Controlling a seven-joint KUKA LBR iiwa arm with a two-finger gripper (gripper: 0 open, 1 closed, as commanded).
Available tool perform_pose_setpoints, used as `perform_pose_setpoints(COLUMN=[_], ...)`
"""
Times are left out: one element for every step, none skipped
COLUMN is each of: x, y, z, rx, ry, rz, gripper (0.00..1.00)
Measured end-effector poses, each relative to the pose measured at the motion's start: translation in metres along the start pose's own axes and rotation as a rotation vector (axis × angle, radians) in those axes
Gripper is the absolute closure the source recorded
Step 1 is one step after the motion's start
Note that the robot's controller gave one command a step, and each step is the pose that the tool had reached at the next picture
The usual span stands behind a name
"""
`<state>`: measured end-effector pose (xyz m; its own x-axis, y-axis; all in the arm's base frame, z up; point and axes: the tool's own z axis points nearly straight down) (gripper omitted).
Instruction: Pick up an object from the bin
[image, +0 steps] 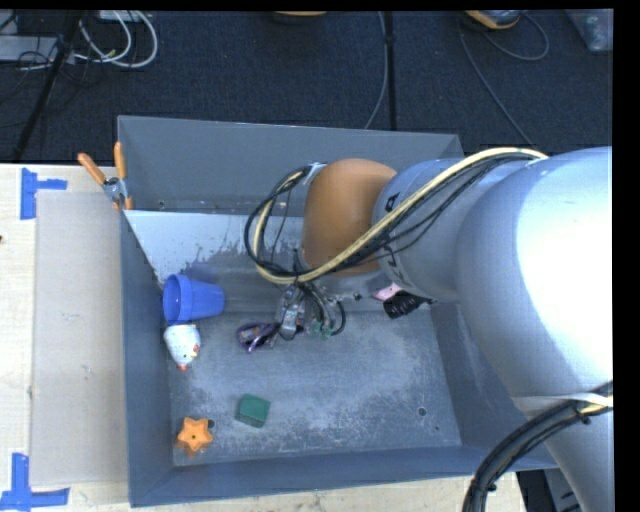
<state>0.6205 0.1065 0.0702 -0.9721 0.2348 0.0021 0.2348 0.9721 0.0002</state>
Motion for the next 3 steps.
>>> perform_pose_setpoints(x=[0.001, 0.004, 0.002], y=[-0.001, -0.002, -0.001], z=[-0.004, -0.025, -0.05], rx=[0.002, 0.004, 0.003], ry=[0.004, 0.012, 0.008], rz=[0.001, 0.001, 0.0], gripper=[1.0, 1.0, 1.0])
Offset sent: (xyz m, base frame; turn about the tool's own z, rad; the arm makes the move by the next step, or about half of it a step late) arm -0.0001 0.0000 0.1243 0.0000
